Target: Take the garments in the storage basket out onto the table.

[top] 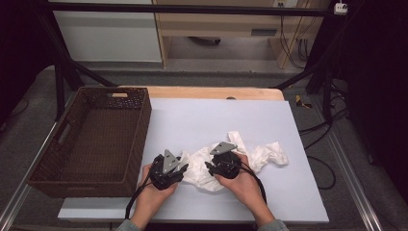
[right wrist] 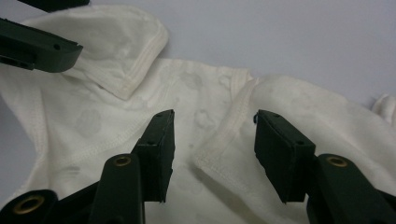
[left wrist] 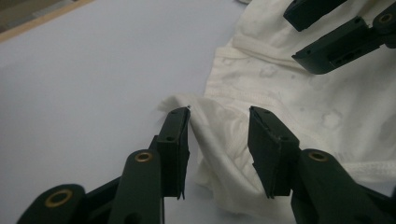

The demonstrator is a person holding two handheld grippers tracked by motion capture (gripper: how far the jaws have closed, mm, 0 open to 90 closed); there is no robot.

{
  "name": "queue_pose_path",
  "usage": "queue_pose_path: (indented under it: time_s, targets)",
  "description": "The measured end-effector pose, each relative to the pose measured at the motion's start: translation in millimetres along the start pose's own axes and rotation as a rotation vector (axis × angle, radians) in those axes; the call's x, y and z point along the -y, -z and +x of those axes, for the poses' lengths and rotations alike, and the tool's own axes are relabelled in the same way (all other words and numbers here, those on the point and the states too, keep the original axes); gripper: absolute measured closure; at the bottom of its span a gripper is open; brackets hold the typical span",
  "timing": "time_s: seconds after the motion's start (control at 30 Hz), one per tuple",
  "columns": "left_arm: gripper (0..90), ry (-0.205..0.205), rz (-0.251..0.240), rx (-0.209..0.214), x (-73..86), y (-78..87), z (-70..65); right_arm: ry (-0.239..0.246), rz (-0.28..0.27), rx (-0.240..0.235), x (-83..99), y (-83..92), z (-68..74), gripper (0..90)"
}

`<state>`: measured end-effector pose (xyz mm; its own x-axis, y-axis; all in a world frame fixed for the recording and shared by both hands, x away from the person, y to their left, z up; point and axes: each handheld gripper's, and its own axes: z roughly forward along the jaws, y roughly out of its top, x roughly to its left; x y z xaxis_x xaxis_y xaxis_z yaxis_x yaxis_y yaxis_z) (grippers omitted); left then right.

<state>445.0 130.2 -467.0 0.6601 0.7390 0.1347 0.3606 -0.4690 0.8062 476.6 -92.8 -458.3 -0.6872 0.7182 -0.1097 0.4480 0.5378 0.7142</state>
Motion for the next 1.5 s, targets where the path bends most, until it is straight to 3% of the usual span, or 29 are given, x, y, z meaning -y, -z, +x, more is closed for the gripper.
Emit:
queue_pose_path:
  time_s: [0.2, 0.33, 0.57, 0.73, 0.83, 1.07, 1.27, 1.5]
  targets:
    - [72.6, -0.001, 0.014, 0.016, 4.1, -1.4, 1.2, 0.013, 0.054, 0.013, 7.7, -9.8, -1.8, 53.5]
    - [80.1, -0.009, 0.009, 0.022, 3.9, -0.1, 1.3, 0.009, 0.059, 0.017, 8.2, -9.8, -4.3, 69.1]
    - [81.4, -0.010, 0.009, 0.019, 4.2, 1.7, 2.4, -0.026, 0.044, 0.005, 7.5, -4.5, -8.4, 90.0]
    - [81.4, -0.006, 0.011, 0.016, 5.2, 2.1, 4.2, -0.079, -0.028, 0.021, 6.2, 14.5, -19.8, 90.0]
    - [81.3, -0.007, 0.010, 0.014, 5.5, 1.7, 4.1, -0.076, -0.054, 0.030, 6.8, 23.3, -26.0, 90.0]
    - [81.8, -0.010, 0.011, 0.013, 6.1, 1.2, 2.6, -0.040, -0.038, -0.015, 1.2, 17.8, -11.9, 80.4]
    - [84.1, -0.003, 0.002, 0.019, 5.8, 3.6, 3.1, -0.019, 0.023, 0.015, 1.3, 0.4, -2.9, 61.9]
    - [85.3, 0.024, -0.027, 0.007, 4.9, 7.0, 6.1, -0.030, 0.066, 0.013, 6.1, -9.3, -2.2, 51.4]
